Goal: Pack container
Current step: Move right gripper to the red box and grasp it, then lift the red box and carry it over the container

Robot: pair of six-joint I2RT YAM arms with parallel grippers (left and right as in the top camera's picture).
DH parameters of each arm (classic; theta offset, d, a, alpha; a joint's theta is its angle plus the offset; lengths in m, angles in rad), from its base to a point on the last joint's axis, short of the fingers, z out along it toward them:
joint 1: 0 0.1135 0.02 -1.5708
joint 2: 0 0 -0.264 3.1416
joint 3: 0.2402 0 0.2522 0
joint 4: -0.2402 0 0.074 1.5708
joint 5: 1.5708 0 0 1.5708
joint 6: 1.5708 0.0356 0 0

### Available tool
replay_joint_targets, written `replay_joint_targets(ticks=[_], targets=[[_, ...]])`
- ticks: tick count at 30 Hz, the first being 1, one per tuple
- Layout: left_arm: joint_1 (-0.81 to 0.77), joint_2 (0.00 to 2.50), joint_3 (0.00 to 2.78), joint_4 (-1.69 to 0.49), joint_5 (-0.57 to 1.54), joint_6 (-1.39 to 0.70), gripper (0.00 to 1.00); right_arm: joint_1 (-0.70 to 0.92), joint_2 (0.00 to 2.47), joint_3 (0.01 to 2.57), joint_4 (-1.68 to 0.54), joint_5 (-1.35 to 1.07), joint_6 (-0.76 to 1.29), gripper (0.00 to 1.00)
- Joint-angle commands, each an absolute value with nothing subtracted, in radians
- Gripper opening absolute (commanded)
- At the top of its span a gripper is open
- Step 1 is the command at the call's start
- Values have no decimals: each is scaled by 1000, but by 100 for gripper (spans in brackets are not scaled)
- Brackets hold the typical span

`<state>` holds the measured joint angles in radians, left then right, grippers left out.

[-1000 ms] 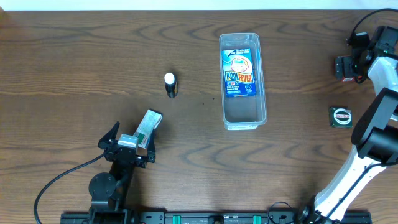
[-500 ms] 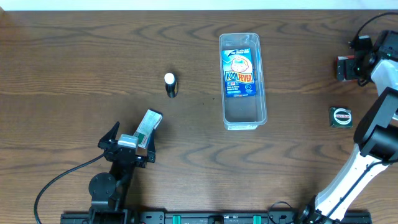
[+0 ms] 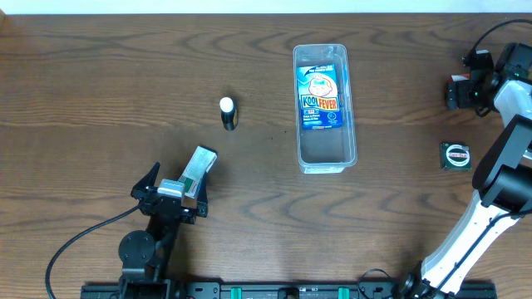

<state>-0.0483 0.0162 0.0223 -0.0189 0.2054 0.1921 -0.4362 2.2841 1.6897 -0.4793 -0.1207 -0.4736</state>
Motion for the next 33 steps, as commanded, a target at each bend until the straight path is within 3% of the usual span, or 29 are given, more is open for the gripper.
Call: replay_joint_targets(ticks=[1,11,29,33], targets=[[-44,17,4,-51,217,209,98,-440,2297,1705,-483,-135,-463,84],[-44,17,4,-51,217,209,98,-440,2297,1705,-483,-131,-430,64],[-44,17,4,-51,217,209,98,-434,2191,1711,-517,-143,-305,66],[-44,17,4,-51,217,209,98,-424,2110,1711,-539,-247,-253,63]])
